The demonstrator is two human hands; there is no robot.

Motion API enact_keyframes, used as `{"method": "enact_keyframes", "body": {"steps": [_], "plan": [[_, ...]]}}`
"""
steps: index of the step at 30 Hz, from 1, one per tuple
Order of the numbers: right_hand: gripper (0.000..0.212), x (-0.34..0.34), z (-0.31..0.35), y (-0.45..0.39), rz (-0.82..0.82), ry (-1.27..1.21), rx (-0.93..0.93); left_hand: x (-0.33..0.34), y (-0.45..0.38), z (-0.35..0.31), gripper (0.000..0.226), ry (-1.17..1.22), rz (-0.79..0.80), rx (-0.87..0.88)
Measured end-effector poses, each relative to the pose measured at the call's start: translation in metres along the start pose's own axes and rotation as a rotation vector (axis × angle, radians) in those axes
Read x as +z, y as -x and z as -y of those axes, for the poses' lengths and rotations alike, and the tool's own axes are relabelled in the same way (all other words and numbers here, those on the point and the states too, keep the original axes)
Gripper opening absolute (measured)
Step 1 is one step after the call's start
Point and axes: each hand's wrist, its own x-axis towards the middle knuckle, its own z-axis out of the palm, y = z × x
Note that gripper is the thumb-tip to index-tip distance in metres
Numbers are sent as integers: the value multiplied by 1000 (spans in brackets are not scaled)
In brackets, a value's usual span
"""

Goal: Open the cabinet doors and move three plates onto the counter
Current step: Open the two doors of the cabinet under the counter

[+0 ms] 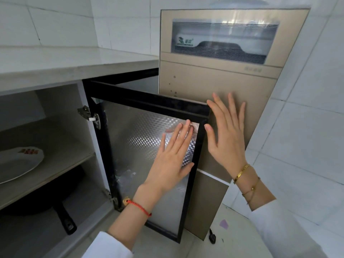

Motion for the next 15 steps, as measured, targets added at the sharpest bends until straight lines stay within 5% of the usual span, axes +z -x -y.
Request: {"method": "enact_keyframes", "body": {"steps": [15], "plan": [[50, -11, 11, 2, 31, -143, -6, -6, 11, -5, 96, 14, 15, -19]]}}
